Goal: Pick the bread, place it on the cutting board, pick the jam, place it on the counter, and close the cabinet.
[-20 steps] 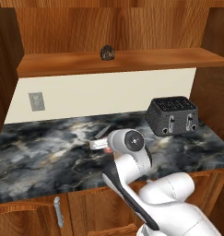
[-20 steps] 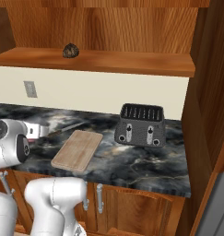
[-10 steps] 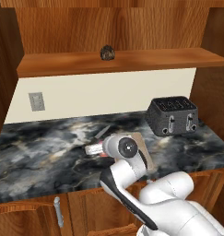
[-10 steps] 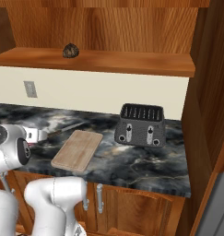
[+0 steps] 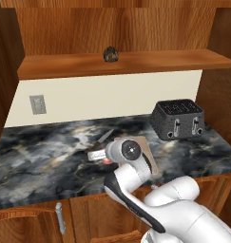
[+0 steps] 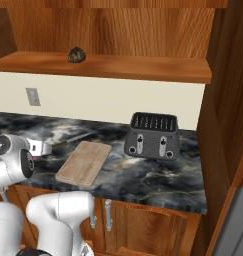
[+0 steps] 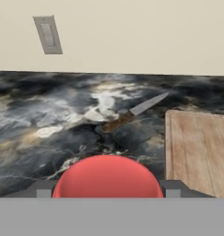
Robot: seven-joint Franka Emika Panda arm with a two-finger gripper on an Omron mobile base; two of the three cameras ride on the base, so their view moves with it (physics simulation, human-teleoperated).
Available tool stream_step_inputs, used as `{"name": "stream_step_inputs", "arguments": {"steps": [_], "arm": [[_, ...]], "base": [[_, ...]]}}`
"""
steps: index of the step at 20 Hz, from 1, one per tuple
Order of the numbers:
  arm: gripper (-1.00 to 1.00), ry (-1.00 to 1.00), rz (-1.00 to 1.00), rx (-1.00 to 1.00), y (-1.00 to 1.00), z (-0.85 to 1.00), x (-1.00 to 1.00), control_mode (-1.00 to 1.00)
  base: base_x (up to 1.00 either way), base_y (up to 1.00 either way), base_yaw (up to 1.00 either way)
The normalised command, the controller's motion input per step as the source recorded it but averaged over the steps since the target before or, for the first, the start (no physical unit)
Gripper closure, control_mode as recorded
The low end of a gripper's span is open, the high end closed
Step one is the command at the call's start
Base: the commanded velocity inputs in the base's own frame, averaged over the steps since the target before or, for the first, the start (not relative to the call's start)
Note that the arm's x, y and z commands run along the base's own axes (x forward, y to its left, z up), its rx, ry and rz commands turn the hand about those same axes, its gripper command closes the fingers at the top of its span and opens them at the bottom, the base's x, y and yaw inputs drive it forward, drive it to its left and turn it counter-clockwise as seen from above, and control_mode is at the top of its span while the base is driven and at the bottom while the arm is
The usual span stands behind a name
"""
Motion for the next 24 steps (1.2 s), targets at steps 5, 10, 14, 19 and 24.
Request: {"name": "stream_step_inputs", "arguments": {"steps": [5,10,14,19,24], "arm": [[1.0,0.01,0.0,0.0,0.05,-0.25,0.0,-1.0],[1.0,0.0,0.0,0.0,0.08,-0.31,0.08,-1.0],[1.0,0.0,0.0,0.0,0.03,-0.21,0.17,-1.0],[1.0,0.0,0.0,0.0,0.01,-0.12,0.22,-1.0],[1.0,0.0,0.0,0.0,0.05,-0.12,0.2,-1.0]], "base": [[0.0,0.0,0.0],[0.0,0.0,0.0],[0.0,0.0,0.0],[0.0,0.0,0.0],[0.0,0.0,0.0]]}}
